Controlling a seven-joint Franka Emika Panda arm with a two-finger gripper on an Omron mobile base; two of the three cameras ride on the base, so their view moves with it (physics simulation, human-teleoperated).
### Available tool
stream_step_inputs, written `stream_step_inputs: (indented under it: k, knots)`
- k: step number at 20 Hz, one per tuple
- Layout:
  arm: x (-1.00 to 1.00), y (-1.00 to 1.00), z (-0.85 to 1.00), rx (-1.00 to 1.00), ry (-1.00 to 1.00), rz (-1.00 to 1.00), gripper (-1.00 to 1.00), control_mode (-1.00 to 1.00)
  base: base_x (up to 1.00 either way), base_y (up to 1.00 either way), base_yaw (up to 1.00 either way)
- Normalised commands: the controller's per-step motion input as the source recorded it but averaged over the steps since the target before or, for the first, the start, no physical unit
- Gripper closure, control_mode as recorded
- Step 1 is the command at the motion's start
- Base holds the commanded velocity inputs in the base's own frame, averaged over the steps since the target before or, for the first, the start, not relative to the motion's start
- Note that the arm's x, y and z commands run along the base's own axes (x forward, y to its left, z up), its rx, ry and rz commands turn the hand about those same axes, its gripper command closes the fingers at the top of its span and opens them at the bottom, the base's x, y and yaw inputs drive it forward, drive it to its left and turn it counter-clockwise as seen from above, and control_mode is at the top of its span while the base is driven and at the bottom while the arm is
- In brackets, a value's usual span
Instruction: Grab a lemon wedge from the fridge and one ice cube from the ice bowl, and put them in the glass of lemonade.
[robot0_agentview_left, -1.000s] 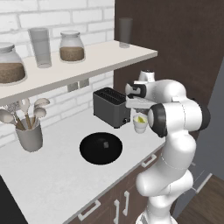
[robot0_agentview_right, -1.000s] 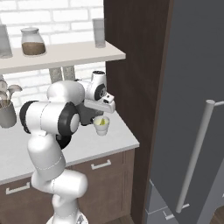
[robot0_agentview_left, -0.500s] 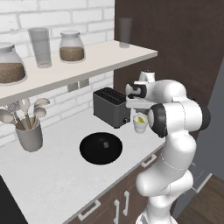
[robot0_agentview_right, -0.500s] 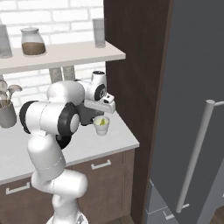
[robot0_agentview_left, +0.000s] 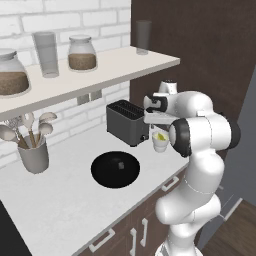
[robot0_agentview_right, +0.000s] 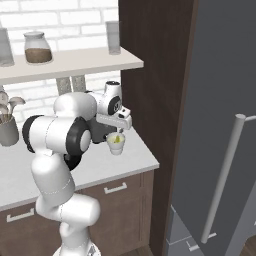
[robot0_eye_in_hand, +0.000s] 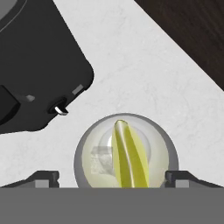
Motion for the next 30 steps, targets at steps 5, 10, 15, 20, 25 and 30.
stream_step_inputs:
  k: [5, 10, 15, 20, 25, 30]
  knots:
    - [-0.05, -0.04, 0.05, 0.0, -0.02, 0.0, -1.0, -1.0, 0.0, 0.0, 0.0]
    - [-0.23, -0.02, 0.14, 0.05, -0.07, 0.0, -1.0, -1.0, 0.0, 0.0, 0.0]
    - [-0.43, -0.03, 0.11, 0.07, -0.09, 0.0, -1.0, -1.0, 0.0, 0.0, 0.0]
    - [-0.59, 0.0, 0.09, 0.09, -0.05, 0.0, -1.0, -1.0, 0.0, 0.0, 0.0]
    - [-0.94, 0.0, 0.21, 0.07, 0.0, 0.0, -1.0, -1.0, 0.0, 0.0, 0.0]
    - [-0.99, 0.0, 0.64, 0.0, 0.13, 0.0, -1.0, -1.0, 0.0, 0.0, 0.0]
